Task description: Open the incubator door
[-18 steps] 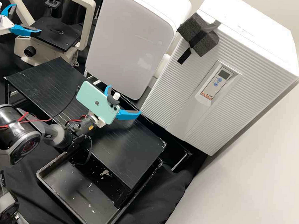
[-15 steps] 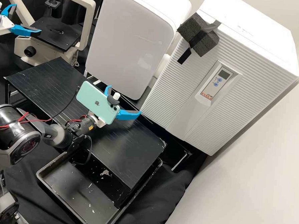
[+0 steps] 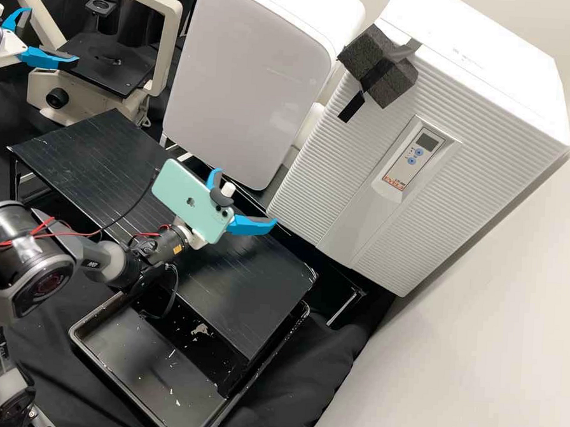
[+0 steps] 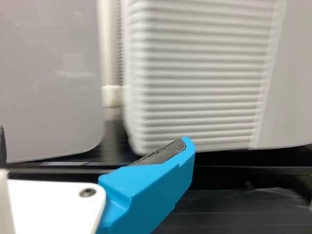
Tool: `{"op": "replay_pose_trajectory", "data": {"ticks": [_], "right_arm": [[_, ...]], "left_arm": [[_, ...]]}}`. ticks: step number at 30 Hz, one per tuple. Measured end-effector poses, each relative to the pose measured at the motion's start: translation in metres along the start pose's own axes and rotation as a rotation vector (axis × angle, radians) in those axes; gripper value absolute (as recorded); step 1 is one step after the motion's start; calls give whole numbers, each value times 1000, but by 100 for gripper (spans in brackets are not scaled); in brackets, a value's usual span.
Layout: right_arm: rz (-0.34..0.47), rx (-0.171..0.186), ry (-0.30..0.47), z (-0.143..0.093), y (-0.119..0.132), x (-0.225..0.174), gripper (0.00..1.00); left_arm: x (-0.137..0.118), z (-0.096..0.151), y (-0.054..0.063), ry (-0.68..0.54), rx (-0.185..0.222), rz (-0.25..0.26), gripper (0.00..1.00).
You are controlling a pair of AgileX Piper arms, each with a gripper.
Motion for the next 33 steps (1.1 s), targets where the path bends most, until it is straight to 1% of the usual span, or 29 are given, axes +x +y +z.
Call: {"op": "replay_pose_trajectory", "data": {"ticks": [1, 4, 9, 13, 18, 21, 23, 25, 29, 33], "right_arm": [[22, 14, -1, 1, 7, -1, 100], [82, 32, 11, -2, 24, 2, 100], [166, 23, 66, -15, 50, 14, 100], [222, 33, 98, -30, 69, 29, 100], [259, 55, 90, -37, 83, 45, 100], [265, 71, 65, -36, 89, 53, 100], [264, 75, 49, -36, 92, 58, 100], [268, 71, 38, -38, 96, 62, 100], [273, 47, 40, -43, 101, 65, 100], [280, 45, 46, -45, 104, 66, 100]], "left_arm": [[0, 0, 0, 0, 0, 0, 100], [0, 0, 0, 0, 0, 0, 100], [0, 0, 0, 0, 0, 0, 100], [0, 0, 0, 0, 0, 0, 100], [0, 0, 0, 0, 0, 0, 100], [0, 0, 0, 0, 0, 0, 100], [0, 0, 0, 0, 0, 0, 100], [0, 0, 0, 0, 0, 0, 100], [0, 0, 0, 0, 0, 0, 100], [0, 0, 0, 0, 0, 0, 100]]}}
